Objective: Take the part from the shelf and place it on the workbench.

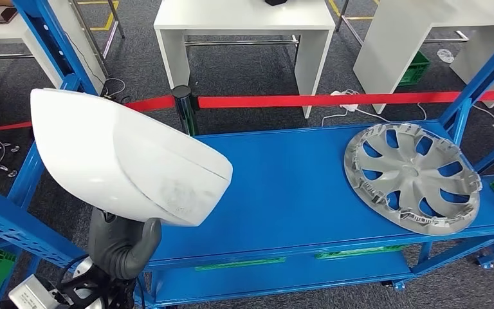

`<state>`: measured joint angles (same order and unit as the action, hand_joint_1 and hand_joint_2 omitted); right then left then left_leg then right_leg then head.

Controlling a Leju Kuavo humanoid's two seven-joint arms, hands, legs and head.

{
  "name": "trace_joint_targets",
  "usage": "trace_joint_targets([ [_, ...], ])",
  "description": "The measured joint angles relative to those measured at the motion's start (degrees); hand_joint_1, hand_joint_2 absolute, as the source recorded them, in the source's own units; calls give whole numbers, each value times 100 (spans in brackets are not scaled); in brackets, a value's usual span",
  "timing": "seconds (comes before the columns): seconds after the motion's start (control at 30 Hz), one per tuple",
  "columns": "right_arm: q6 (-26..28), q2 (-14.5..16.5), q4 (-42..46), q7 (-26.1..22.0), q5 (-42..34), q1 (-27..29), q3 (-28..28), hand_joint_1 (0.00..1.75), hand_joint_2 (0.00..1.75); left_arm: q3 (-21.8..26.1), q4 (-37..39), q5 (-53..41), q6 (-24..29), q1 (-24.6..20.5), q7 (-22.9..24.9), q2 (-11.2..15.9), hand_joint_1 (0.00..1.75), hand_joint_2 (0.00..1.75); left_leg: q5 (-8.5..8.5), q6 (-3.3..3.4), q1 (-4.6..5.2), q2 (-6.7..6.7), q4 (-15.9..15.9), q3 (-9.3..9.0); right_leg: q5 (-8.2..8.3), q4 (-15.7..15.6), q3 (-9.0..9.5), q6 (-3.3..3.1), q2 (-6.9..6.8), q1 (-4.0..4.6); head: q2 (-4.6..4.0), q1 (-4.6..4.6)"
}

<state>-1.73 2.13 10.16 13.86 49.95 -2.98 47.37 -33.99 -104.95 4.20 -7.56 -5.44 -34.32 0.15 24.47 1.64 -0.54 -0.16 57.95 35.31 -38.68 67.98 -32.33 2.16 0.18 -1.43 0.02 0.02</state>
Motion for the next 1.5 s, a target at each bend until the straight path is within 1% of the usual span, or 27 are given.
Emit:
trace_joint_targets([
  [0.03, 4, -27, 0, 1, 15, 2, -1, 0, 0, 0, -1, -9, 10, 41, 3, 1, 175, 175, -3, -4, -1, 8, 11, 18, -111, 318, -150, 13, 0, -4, 0, 3],
  [0.07, 13, -56, 0, 5, 29, 5, -2, 0, 0, 0, 0, -23, 17, 79, 8, 1, 175, 175, -8, -11, -5, 14, 27, 40, -107, 468, -222, 26, -1, -11, 0, 3],
  [0.1, 21, -84, 1, 11, 41, 6, -2, 0, 0, 0, 2, -36, 17, 107, 16, -2, 175, 175, -15, -24, -13, 17, 49, 66, 12, 392, -185, 36, -2, -23, 0, 3],
  [0.2, 37, -174, 3, 21, 67, -2, -6, 0, 0, -2, 39, -56, 17, 135, 60, -38, 175, 175, -54, -115, -50, 5, 142, 164, 528, -610, 298, 54, 6, -43, 0, 5],
  [0.27, 34, -213, 4, 5, 78, -4, -10, 0, 0, -9, 107, -64, 21, 124, 72, -84, 175, 175, -100, -212, -50, -15, 180, 203, 635, -864, 384, -20, 32, -12, 0, 7],
  [0.37, 15, -260, 6, -18, 109, 4, -11, 0, 0, -13, 245, -125, 95, 104, 85, -148, 175, 175, -164, -359, -58, -26, 167, 241, 722, -838, 258, -210, 38, 7, 0, 4],
  [0.4, 2, -271, 7, -10, 133, 8, -13, 0, 0, -13, 295, -152, 135, 95, 104, -166, 175, 175, -66, -392, -66, -20, 231, 280, 772, -846, 213, -267, 29, 6, 0, 2],
  [0.47, -27, -289, 7, 48, 185, 16, -25, 0, 0, -13, 396, -188, 197, 74, 152, -196, 175, 175, 412, -422, -74, -10, 691, 437, 882, -854, 100, -353, 12, 10, 0, -7],
  [0.53, -47, -298, 7, 144, 213, 31, -35, 0, 0, -13, 482, -201, 230, 66, 192, -210, 175, 175, 898, -431, -66, -8, 1402, 592, 993, -847, -36, -382, 3, 36, 0, -11],
  [0.57, -50, -298, 7, 190, 216, 42, -36, 0, 0, -13, 520, -208, 238, 68, 208, -214, 175, 175, 982, -423, -58, -8, 1634, 589, 1049, -844, -106, -385, -4, 54, 0, -10],
  [0.63, -50, -298, 7, 262, 193, 62, -36, 0, 0, -13, 583, -247, 246, 70, 248, -225, 175, 175, 837, -363, -34, -8, 1509, 304, 1152, -840, -228, -384, -13, 89, 0, -10],
  [0.73, -52, -277, 7, 330, 152, 70, -36, 0, 0, -13, 643, -399, 307, 43, 351, -297, 175, 175, 646, -209, 47, -8, 370, -549, 1292, -842, -355, -342, -14, 122, 0, -5],
  [0.77, -57, -268, 7, 334, 150, 69, -36, 0, 0, -13, 662, -447, 338, 30, 378, -324, 175, 175, 657, -184, 75, -7, 115, -699, 1337, -847, -370, -311, -15, 116, 0, -7],
  [0.83, -66, -254, 7, 283, 157, 64, -36, 0, 0, -13, 706, -492, 374, 14, 405, -364, 175, 175, 628, -163, 102, -4, -8, -711, 1428, -877, -380, -235, -16, 95, -1, -15],
  [0.9, -74, -243, 7, 170, 163, 64, -36, 0, 0, -12, 772, -499, 383, -2, 420, -399, 175, 175, 512, -82, 84, 23, -71, -642, 1372, -835, -419, -171, -6, 82, -1, -14],
  [0.97, -92, -222, 7, 83, 162, 60, -36, 0, 0, -8, 861, -501, 394, -38, 436, -441, 175, 175, 365, -12, 54, 49, -117, -525, 946, -465, -553, -123, 2, 71, -1, 8],
  [1.03, -103, -178, 7, 74, 156, 42, -36, 0, 0, 4, 956, -538, 437, -83, 469, -463, 175, 175, 234, 9, 53, 55, -101, -363, 436, 211, -733, -80, 1, 61, 0, 22],
  [1.07, -96, -152, 6, 94, 152, 30, -36, 0, 0, 16, 1001, -565, 469, -101, 490, -466, 175, 175, 168, 3, 52, 61, -81, -268, 345, 496, -772, -61, 1, 54, 0, 23],
  [1.13, -75, -100, 6, 154, 145, 6, -36, 0, 0, 58, 1070, -601, 521, -128, 531, -464, 175, 175, 48, -28, 41, 71, -17, -59, 543, 568, -593, -32, 0, 38, 0, 23],
  [1.17, -67, -77, 6, 179, 144, -5, -36, 0, 0, 84, 1094, -603, 538, -140, 550, -463, 175, 175, -3, -53, 32, 73, 26, 44, 708, 315, -355, -22, -2, 25, 0, 24],
  [1.2, -62, -54, 7, 197, 142, -19, -36, 0, 0, 108, 1111, -603, 549, -151, 561, -463, 175, 175, -46, -84, 27, 73, 77, 136, 753, -70, -70, -15, -2, 15, 0, 25],
  [1.27, -62, -13, 7, 202, 139, -37, -36, 0, 0, 142, 1131, -603, 557, -169, 574, -462, 175, 175, -118, -159, 30, 68, 160, 248, 670, -703, 345, -72, 15, 33, 0, 25],
  [1.3, -62, 8, 7, 183, 129, -42, -35, 0, 0, 152, 1135, -608, 557, -175, 584, -462, 175, 175, -160, -198, 34, 66, 174, 269, 601, -845, 406, -121, 24, 49, 0, 24],
  [1.37, -66, 50, 6, 82, 92, -41, -30, 0, 0, 180, 1142, -675, 581, -177, 639, -455, 175, 175, -241, -276, 23, 58, 158, 280, 661, -880, 351, -236, 17, 66, 0, 31],
  [1.4, -69, 70, 5, 13, 79, -46, -27, 0, 0, 208, 1141, -726, 605, -172, 672, -446, 175, 175, -200, -310, 12, 51, 179, 305, 722, -883, 307, -290, 4, 64, 0, 30],
  [1.43, -81, 91, 5, -48, 85, -56, -24, 0, 0, 246, 1138, -786, 638, -163, 704, -432, 175, 175, -36, -341, 1, 42, 285, 352, 791, -894, 248, -342, -10, 59, 0, 28],
  [1.5, -106, 142, 4, -82, 138, -74, -23, 0, 0, 348, 1110, -880, 683, -127, 753, -401, 175, 175, 557, -390, -8, 32, 815, 494, 940, -902, 88, -403, -24, 54, 0, 16],
])
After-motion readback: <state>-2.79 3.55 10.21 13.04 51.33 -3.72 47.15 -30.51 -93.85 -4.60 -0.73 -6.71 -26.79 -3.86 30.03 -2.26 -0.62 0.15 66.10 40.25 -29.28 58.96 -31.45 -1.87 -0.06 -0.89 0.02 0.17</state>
